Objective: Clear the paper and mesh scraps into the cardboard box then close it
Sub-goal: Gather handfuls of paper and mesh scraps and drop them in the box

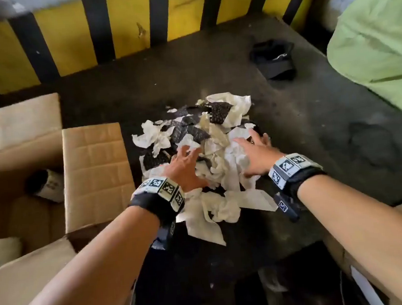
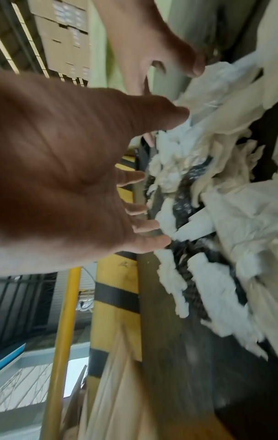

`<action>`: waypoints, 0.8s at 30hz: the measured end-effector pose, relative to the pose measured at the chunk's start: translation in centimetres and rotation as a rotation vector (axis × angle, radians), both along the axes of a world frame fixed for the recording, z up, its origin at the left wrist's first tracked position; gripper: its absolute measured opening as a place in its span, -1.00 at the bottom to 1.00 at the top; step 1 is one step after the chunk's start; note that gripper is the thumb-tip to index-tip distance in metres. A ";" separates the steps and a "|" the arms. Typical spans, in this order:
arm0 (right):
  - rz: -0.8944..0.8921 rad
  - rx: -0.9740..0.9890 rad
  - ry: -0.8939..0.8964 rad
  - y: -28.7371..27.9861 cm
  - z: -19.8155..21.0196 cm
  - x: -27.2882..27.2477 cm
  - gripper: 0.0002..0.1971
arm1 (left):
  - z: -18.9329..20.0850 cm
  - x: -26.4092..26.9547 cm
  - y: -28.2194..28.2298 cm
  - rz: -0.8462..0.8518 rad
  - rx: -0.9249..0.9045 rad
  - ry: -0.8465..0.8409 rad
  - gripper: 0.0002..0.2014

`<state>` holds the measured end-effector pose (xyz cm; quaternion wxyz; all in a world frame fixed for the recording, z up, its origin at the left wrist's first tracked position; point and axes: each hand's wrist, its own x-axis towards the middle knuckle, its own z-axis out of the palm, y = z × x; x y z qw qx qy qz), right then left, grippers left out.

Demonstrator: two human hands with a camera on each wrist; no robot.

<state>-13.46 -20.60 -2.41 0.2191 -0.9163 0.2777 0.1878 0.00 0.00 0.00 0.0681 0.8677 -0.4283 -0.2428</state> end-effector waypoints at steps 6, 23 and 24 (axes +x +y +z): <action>0.093 -0.002 0.090 -3.1 -3.5 0.8 0.18 | -5.7 -0.5 -6.2 -0.065 0.139 -0.008 0.32; 0.005 -0.082 -0.398 -3.7 -5.4 0.6 -0.40 | -7.5 0.6 -7.2 0.079 -0.297 -0.161 -0.54; -0.010 -0.073 -0.418 -3.6 -4.5 0.6 -0.42 | -6.5 0.7 -7.1 0.087 -0.324 -0.162 -0.56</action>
